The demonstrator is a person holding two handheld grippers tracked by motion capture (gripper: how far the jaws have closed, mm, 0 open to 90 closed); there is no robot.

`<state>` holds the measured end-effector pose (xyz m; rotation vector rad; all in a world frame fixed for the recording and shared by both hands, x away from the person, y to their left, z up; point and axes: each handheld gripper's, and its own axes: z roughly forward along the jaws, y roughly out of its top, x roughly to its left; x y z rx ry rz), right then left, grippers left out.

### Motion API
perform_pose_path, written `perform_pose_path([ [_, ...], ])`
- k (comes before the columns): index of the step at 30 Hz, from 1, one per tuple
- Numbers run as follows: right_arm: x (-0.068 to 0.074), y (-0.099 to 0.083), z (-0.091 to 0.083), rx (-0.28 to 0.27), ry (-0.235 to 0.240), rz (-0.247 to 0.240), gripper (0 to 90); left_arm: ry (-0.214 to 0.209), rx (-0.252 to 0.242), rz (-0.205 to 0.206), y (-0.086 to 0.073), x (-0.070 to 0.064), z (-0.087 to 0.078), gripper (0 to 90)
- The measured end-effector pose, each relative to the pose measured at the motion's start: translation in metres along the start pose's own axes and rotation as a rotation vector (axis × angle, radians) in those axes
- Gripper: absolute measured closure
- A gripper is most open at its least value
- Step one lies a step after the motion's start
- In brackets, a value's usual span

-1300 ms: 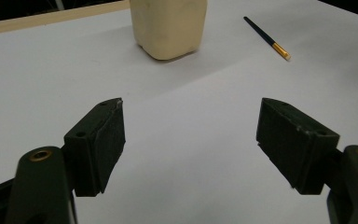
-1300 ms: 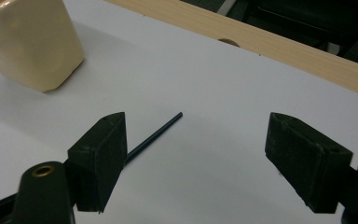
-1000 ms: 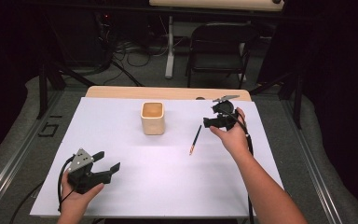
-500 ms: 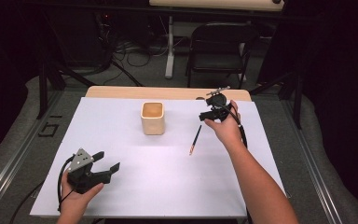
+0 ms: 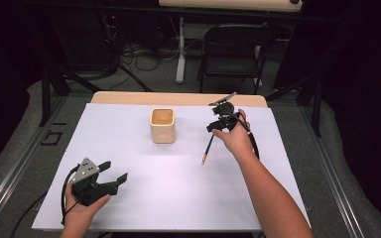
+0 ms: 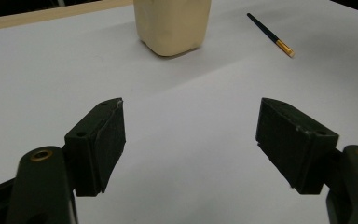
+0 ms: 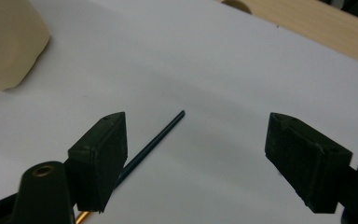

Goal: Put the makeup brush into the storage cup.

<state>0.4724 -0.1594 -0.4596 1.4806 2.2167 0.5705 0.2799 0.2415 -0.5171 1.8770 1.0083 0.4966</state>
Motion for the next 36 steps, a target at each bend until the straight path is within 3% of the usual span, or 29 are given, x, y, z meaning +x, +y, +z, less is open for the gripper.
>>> perform_pose_path([
  [2,0.0,-0.001,0.001,0.003,0.006,0.003,24.1,0.0,0.0,0.001,0.0,0.0,0.0,24.1],
  [10,0.005,-0.002,0.009,0.121,0.024,0.043,31.1,-0.003,0.0,0.0,0.0,-0.001,0.001,24.3],
  [11,0.006,-0.002,0.012,0.168,0.023,0.05,33.1,-0.003,0.0,-0.002,0.0,-0.001,0.001,24.4],
  [14,0.006,-0.003,0.014,0.195,0.027,0.057,35.3,-0.001,0.003,0.0,0.0,0.0,0.001,24.6],
  [17,0.009,-0.005,0.021,0.212,0.05,0.102,37.0,-0.001,0.003,0.001,0.0,0.0,0.001,24.6],
  [19,0.011,-0.006,0.024,0.268,0.047,0.11,38.8,-0.002,0.003,0.001,0.0,0.0,0.001,24.6],
  [22,0.012,-0.006,0.026,0.284,0.054,0.119,39.3,-0.002,0.003,0.0,0.0,0.0,0.001,24.6],
  [23,0.013,-0.006,0.027,0.315,0.059,0.12,40.2,-0.003,0.005,-0.001,0.0,0.0,0.001,24.6],
  [25,0.014,-0.005,0.027,0.331,0.059,0.126,41.2,-0.005,0.004,0.0,0.0,0.0,0.001,24.8],
  [26,0.015,-0.007,0.029,0.316,0.076,0.159,41.7,-0.005,0.004,0.001,0.0,0.0,0.001,24.9],
  [28,0.016,-0.005,0.029,0.351,0.07,0.141,42.4,-0.007,0.004,0.001,0.0,0.0,0.001,24.9],
  [29,0.017,-0.006,0.029,0.354,0.077,0.166,42.8,-0.007,0.003,0.0,-0.001,0.0,0.001,24.9],
  [31,0.018,-0.007,0.032,0.335,0.104,0.183,42.8,-0.006,0.004,0.0,-0.001,0.0,0.001,25.0],
  [33,0.019,-0.005,0.03,0.392,0.093,0.169,42.8,-0.006,0.005,-0.001,-0.001,0.0,0.001,25.0],
  [34,0.02,-0.005,0.03,0.406,0.074,0.159,42.8,-0.004,0.007,0.0,-0.001,0.0,0.001,25.0],
  [36,0.02,-0.005,0.032,0.409,0.08,0.153,42.8,-0.004,0.008,0.0,-0.001,0.0,0.001,25.0],
])
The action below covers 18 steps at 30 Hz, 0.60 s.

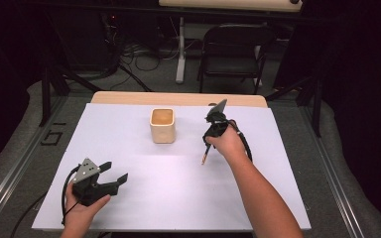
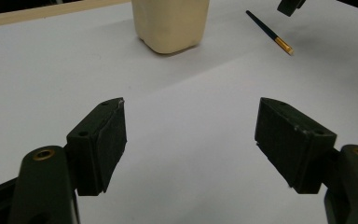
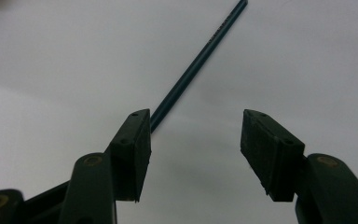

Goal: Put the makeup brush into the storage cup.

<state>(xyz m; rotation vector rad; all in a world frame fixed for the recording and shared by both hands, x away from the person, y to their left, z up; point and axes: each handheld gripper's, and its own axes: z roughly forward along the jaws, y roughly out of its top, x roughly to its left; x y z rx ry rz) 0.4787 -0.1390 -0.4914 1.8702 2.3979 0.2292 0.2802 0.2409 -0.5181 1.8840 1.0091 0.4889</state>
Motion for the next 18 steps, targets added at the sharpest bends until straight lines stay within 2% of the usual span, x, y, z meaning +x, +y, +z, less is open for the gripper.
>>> perform_pose_path([
  [2,0.002,-0.002,0.005,-0.026,0.028,0.02,43.1,0.0,-0.001,0.0,0.0,0.0,0.0,25.0],
  [4,0.003,-0.002,0.006,-0.029,0.032,0.018,43.2,0.0,0.0,0.0,0.0,0.0,0.0,25.0],
  [5,0.003,0.0,0.004,0.011,0.003,-0.003,43.3,0.0,0.001,0.0,0.0,0.0,0.0,25.0],
  [6,0.004,0.0,0.003,0.027,-0.001,-0.001,43.5,0.0,0.001,0.0,0.0,0.0,0.0,25.0],
  [7,0.005,-0.001,0.007,-0.012,0.021,0.002,43.6,-0.001,-0.002,-0.001,0.0,0.0,0.0,25.0],
  [8,0.006,-0.001,0.008,-0.012,0.024,0.011,43.6,0.0,0.0,0.0,0.0,0.0,0.0,25.0],
  [9,0.006,-0.001,0.008,-0.01,0.021,-0.005,43.6,-0.001,-0.002,0.0,0.0,0.0,0.0,25.0],
  [10,0.008,-0.001,0.008,0.004,0.017,0.016,43.6,-0.001,-0.002,0.0,0.0,0.0,0.0,25.1],
  [12,0.008,0.0,0.01,0.012,0.012,-0.011,43.6,0.0,0.0,0.0,0.0,0.0,0.0,25.3],
  [15,0.01,0.0,0.012,0.024,0.011,-0.007,44.0,0.0,0.0,0.001,0.0,0.0,0.0,25.3],
  [16,0.011,-0.001,0.015,-0.001,0.034,0.017,44.1,-0.001,0.0,0.001,0.0,0.0,0.0,25.3],
  [17,0.012,-0.002,0.018,-0.023,0.047,0.01,44.1,-0.001,0.0,0.001,0.0,0.0,0.0,25.3],
  [18,0.012,-0.002,0.019,-0.017,0.043,0.006,44.1,-0.001,0.0,0.001,0.0,0.0,0.0,25.3],
])
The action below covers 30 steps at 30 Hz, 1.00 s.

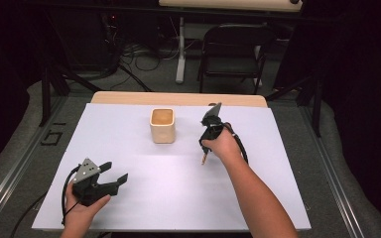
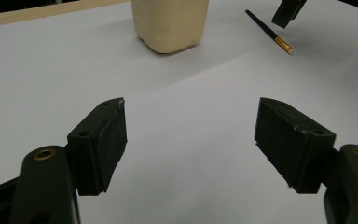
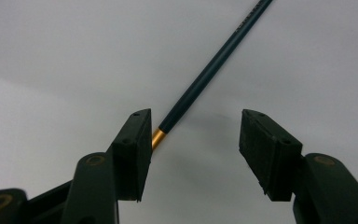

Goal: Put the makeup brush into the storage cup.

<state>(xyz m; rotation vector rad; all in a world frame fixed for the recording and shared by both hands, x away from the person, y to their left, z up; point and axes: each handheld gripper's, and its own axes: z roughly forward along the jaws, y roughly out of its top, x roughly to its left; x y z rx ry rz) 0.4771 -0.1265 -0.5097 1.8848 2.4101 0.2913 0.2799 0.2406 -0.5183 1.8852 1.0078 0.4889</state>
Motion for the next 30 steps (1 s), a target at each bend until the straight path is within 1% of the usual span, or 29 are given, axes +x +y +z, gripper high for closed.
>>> perform_pose_path([
  [2,0.002,0.0,0.001,0.018,-0.008,-0.008,44.5,0.0,0.0,0.001,0.0,0.0,0.0,25.3],
  [3,0.002,0.001,0.001,0.037,-0.021,-0.024,44.5,0.0,0.0,0.001,0.0,0.0,0.0,25.3],
  [4,0.004,0.001,0.002,0.04,-0.018,-0.003,44.6,0.0,0.0,0.001,0.0,0.0,0.0,25.3],
  [5,0.004,0.001,0.003,0.027,-0.015,-0.014,44.9,0.0,0.0,0.001,0.0,0.0,0.0,25.3],
  [6,0.004,0.001,0.004,0.03,-0.019,-0.028,44.9,-0.003,0.0,0.0,0.0,0.0,0.0,25.3],
  [7,0.005,0.001,0.004,0.045,-0.026,-0.014,44.9,-0.003,-0.001,0.001,0.0,0.0,0.0,25.3],
  [9,0.005,0.002,0.005,0.045,-0.035,-0.035,45.2,-0.003,-0.001,0.002,0.0,0.0,0.0,25.4],
  [11,0.004,0.002,0.007,0.047,-0.037,-0.036,45.2,-0.001,0.001,0.003,0.0,0.0,0.0,25.4],
  [12,0.005,0.002,0.008,0.049,-0.037,-0.017,45.3,-0.001,0.0,0.002,0.0,0.0,0.0,25.5],
  [14,0.005,0.002,0.009,0.061,-0.04,-0.019,45.4,-0.005,0.0,0.001,0.0,0.001,0.0,25.5],
  [15,0.004,0.003,0.01,0.06,-0.044,-0.036,45.5,-0.005,-0.001,0.0,0.0,0.001,0.0,25.5],
  [16,0.006,0.002,0.011,0.067,-0.045,-0.013,45.7,-0.006,0.0,0.0,0.0,0.001,0.0,25.5],
  [17,0.006,0.002,0.012,0.059,-0.043,-0.025,46.1,-0.006,0.0,0.0,0.0,0.001,0.0,25.5],
  [19,0.007,0.002,0.014,0.063,-0.039,-0.025,47.4,-0.005,-0.002,0.0,-0.001,0.001,0.0,25.5],
  [22,0.008,0.002,0.015,0.086,-0.05,-0.042,49.3,-0.005,-0.003,0.0,-0.001,0.001,0.0,25.8],
  [23,0.009,0.001,0.016,0.095,-0.052,-0.037,52.4,-0.005,-0.003,-0.001,-0.001,0.001,0.0,25.8],
  [24,0.009,0.001,0.016,0.095,-0.052,-0.037,52.4,-0.004,-0.003,0.001,-0.001,0.001,0.0,25.8],
  [25,0.008,0.001,0.017,0.099,-0.054,-0.049,54.0,-0.004,-0.003,0.002,-0.001,0.001,0.0,25.8],
  [26,0.008,-0.001,0.019,0.101,-0.054,-0.044,58.5,-0.004,-0.003,0.002,-0.001,0.001,-0.001,25.8],
  [27,0.008,-0.001,0.019,0.101,-0.054,-0.044,58.5,-0.004,-0.003,0.0,-0.001,0.001,-0.001,25.8],
  [28,0.006,-0.001,0.019,0.115,-0.052,-0.051,64.2,-0.004,-0.003,-0.001,-0.001,0.001,-0.001,25.8],
  [29,0.006,-0.001,0.019,0.115,-0.052,-0.051,64.2,-0.003,-0.004,0.0,-0.001,0.001,-0.001,25.8],
  [30,0.006,-0.001,0.018,0.129,-0.058,-0.061,67.5,-0.003,-0.003,0.0,-0.001,0.001,0.0,25.8],
])
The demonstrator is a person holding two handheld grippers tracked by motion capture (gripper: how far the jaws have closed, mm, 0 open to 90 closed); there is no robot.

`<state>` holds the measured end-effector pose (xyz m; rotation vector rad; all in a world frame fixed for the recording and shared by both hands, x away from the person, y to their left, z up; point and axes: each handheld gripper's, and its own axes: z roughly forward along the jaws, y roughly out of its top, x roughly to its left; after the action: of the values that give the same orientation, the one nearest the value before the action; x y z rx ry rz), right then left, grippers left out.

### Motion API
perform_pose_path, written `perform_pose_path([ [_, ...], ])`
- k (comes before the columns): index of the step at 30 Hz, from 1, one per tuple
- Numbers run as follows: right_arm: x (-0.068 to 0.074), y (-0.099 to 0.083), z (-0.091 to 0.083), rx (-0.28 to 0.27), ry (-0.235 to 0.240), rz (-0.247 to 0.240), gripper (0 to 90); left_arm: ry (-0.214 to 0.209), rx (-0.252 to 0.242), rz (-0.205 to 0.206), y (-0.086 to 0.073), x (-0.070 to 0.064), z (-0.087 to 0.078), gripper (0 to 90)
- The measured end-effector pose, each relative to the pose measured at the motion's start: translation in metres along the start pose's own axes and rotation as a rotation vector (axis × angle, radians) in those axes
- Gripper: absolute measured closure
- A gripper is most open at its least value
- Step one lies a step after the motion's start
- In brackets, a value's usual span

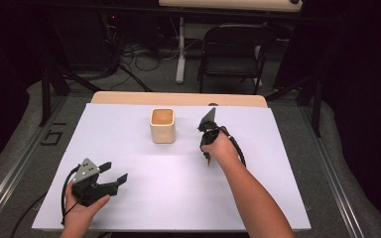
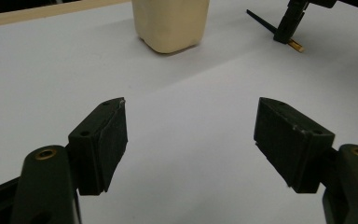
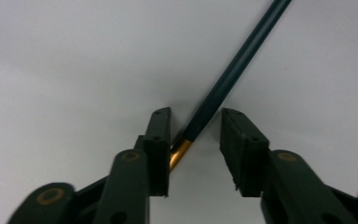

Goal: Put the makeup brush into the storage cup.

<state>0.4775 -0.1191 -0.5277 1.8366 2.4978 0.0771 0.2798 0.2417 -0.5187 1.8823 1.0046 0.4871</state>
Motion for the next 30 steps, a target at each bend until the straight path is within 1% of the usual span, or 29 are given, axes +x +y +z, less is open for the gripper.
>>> perform_pose_path([
  [2,-0.0001,-0.0001,-0.0016,0.028,-0.008,-0.011,74.5,0.0,0.001,0.001,0.0,-0.0001,0.0,25.8],
  [4,-0.0003,-0.0009,-0.0017,0.038,-0.001,-0.022,82.8,0.0,0.001,0.003,0.0001,-0.0003,0.0,25.8],
  [5,0.0004,-0.0017,-0.0005,0.026,0.01,-0.02,83.0,0.001,0.002,0.003,0.0001,-0.0004,0.0,25.8],
  [7,0.0016,-0.0019,-0.001,0.037,0.001,-0.022,83.3,0.002,0.001,0.003,0.0001,-0.0005,0.0,25.8],
  [13,0.0004,-0.0024,-0.001,0.04,0.008,-0.04,83.7,0.0,0.002,0.003,-0.0001,-0.0002,0.0001,25.9],
  [14,0.0004,-0.0024,-0.0012,0.043,0.01,-0.035,83.7,0.0,0.002,0.002,-0.0001,-0.0002,0.0001,26.0],
  [16,-0.0002,-0.0025,-0.0008,0.035,0.014,-0.04,83.7,0.001,0.002,0.002,-0.0001,-0.0001,0.0001,26.0],
  [18,-0.0003,-0.0025,-0.0013,0.042,0.012,-0.04,83.8,0.0,0.002,0.003,-0.0001,-0.0001,0.0001,26.0],
  [20,-0.001,-0.0031,-0.0008,0.034,0.022,-0.04,83.9,0.003,0.005,0.003,-0.0001,-0.0005,0.0002,26.0],
  [24,-0.0016,-0.0039,-0.002,0.048,0.019,-0.04,83.9,0.004,0.007,0.006,0.0001,-0.0008,0.0003,26.2],
  [25,-0.0025,-0.0042,-0.0023,0.045,0.021,-0.05,83.9,0.001,0.007,0.007,0.0,-0.0008,0.0006,26.4],
  [27,-0.0032,-0.0072,-0.0012,0.0,0.05,-0.04,83.9,-0.002,0.007,0.009,0.0,-0.001,0.0009,26.8],
  [28,-0.0034,-0.008,-0.0023,0.0,0.051,-0.041,83.9,-0.002,0.009,0.011,0.0,-0.0012,0.001,27.2],
  [29,-0.0036,-0.0086,-0.0043,0.001,0.044,-0.052,83.9,-0.003,0.009,0.011,0.0,-0.0014,0.0011,27.3],
  [30,-0.0046,-0.0093,-0.0072,0.011,0.035,-0.076,83.9,-0.003,0.006,0.011,0.0,-0.0018,0.0014,27.5],
])
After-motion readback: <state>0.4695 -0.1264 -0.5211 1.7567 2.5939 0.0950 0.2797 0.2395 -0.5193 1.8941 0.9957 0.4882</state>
